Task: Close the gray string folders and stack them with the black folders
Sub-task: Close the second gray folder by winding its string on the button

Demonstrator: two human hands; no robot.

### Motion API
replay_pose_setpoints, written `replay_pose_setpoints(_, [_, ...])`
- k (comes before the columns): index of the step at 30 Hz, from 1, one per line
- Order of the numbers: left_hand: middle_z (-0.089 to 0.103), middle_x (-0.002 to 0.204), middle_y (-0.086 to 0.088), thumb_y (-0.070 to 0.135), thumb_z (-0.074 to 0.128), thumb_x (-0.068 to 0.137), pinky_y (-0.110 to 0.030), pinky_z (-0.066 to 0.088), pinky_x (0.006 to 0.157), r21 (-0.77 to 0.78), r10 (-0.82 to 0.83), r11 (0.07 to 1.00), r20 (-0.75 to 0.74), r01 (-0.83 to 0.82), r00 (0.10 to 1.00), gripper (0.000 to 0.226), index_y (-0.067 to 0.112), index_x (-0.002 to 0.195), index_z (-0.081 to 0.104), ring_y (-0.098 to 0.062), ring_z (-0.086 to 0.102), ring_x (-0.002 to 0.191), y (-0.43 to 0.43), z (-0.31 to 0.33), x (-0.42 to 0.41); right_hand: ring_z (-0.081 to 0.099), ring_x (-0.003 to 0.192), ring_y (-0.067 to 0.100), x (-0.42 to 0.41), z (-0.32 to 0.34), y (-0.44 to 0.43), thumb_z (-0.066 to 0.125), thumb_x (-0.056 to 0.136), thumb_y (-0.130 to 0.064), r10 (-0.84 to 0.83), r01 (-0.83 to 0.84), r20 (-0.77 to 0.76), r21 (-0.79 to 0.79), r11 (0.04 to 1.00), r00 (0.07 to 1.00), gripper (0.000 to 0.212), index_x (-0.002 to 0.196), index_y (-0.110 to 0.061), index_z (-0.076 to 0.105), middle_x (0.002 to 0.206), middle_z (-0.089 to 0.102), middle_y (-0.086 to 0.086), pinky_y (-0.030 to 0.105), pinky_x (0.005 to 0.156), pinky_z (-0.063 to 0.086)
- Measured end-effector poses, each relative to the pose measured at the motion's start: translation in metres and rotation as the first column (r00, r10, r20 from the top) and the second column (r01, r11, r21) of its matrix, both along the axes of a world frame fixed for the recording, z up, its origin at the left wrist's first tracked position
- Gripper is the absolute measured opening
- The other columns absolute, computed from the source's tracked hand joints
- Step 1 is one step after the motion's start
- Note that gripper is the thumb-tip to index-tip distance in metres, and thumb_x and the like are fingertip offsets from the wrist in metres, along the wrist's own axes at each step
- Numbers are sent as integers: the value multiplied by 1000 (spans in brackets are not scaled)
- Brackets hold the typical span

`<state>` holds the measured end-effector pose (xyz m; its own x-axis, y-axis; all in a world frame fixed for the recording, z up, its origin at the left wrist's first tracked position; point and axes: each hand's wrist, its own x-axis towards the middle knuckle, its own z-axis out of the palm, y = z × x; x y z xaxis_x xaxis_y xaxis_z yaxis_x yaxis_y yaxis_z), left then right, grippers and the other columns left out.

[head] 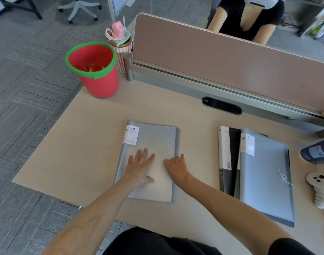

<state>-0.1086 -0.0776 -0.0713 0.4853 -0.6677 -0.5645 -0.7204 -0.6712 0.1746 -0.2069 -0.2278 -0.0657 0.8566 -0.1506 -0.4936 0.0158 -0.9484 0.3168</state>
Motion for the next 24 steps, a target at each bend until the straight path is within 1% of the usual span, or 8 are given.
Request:
replay_pose_setpoints(5, [-17,162,-2,50,63,84,-46,-3,120,-109,46,993,-67,-53,997,94,29,154,4,-24,-16,149,6,2,4,62,99,30,-4,12,-8,43,93,-16,-428,357,138,361,861,893,24,116,-11,52,109,63,9,40,83,43])
replay_pose_setpoints(8, [-5,164,-6,37,61,88,-36,6,121,-232,190,952,-69,-201,979,75,22,151,22,-23,-6,151,18,6,10,60,101,32,-8,10,-17,46,93,-25,-674,527,47,584,617,737,25,110,-11,58,110,61,12,38,85,48])
replay_pose_setpoints(12, [3,161,-16,30,62,85,-37,18,119,-218,440,864,-113,-454,891,79,15,150,20,-31,7,149,32,8,17,56,107,33,-16,4,-16,52,87,-7,-894,546,-62,809,216,444,31,116,-7,61,120,52,16,34,89,50])
replay_pose_setpoints(15, [35,148,-14,18,65,79,-41,38,106,-271,578,725,-261,-633,773,79,14,146,24,-37,39,132,29,17,22,57,109,25,-26,10,-7,44,87,-3,-937,504,-280,852,-142,210,43,126,-14,55,122,53,5,31,90,49])
replay_pose_setpoints(17, [53,133,-7,15,67,73,-40,46,96,-286,658,582,-384,-761,647,82,17,145,26,-34,54,118,29,25,27,57,107,22,-37,16,-4,42,88,-2,-925,441,-371,846,-300,83,43,127,-16,53,114,56,-1,32,93,48])
replay_pose_setpoints(20, [63,122,-4,13,68,73,-34,51,80,-196,643,338,-666,-920,378,78,14,143,34,-25,64,100,26,37,32,57,99,19,-55,23,-13,48,89,-5,-889,341,-454,829,-444,-55,45,133,-15,51,115,60,3,29,84,48])
replay_pose_setpoints(22, [72,108,-6,11,66,79,-28,50,65,-153,541,306,-784,-940,304,43,16,121,60,-19,68,81,19,49,28,58,84,16,-66,28,-23,56,90,-11,-865,293,-492,817,-497,-97,42,131,-15,52,105,62,5,25,70,46])
replay_pose_setpoints(24, [74,95,-6,14,62,84,-25,48,57,-156,472,314,-830,-937,296,18,21,99,69,-15,67,68,5,67,20,58,77,14,-76,34,-35,62,88,-14,-864,257,-491,825,-503,-115,40,127,-15,55,97,63,5,23,62,43])
